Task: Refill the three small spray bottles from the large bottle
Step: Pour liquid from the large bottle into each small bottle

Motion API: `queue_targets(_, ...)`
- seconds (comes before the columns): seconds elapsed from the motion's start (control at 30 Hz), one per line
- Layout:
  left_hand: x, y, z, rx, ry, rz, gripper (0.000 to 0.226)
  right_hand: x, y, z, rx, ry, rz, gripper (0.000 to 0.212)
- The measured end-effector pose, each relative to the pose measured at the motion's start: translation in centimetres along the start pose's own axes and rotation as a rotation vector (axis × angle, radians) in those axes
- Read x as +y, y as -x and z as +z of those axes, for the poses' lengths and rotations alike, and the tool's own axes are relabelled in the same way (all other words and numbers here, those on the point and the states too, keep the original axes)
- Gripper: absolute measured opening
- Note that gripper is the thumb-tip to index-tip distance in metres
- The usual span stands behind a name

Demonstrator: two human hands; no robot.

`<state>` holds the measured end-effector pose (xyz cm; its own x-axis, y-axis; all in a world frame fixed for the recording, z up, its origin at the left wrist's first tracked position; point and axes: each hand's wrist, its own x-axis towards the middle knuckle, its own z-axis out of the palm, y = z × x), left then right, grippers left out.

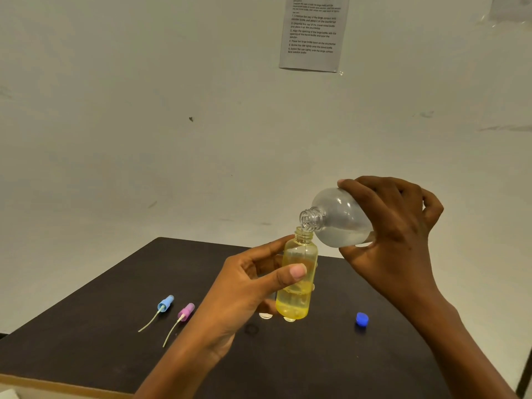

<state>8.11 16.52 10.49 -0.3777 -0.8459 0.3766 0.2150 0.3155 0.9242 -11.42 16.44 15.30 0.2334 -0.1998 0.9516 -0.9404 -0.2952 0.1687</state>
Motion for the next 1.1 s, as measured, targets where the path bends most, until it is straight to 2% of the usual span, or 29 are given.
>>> queue_targets(1.1,0.10,0.14,-0.23,0.009,0.000,0.006,0.050,-0.34,-0.29,0.00,0.001,-0.011,-0.013,0.069)
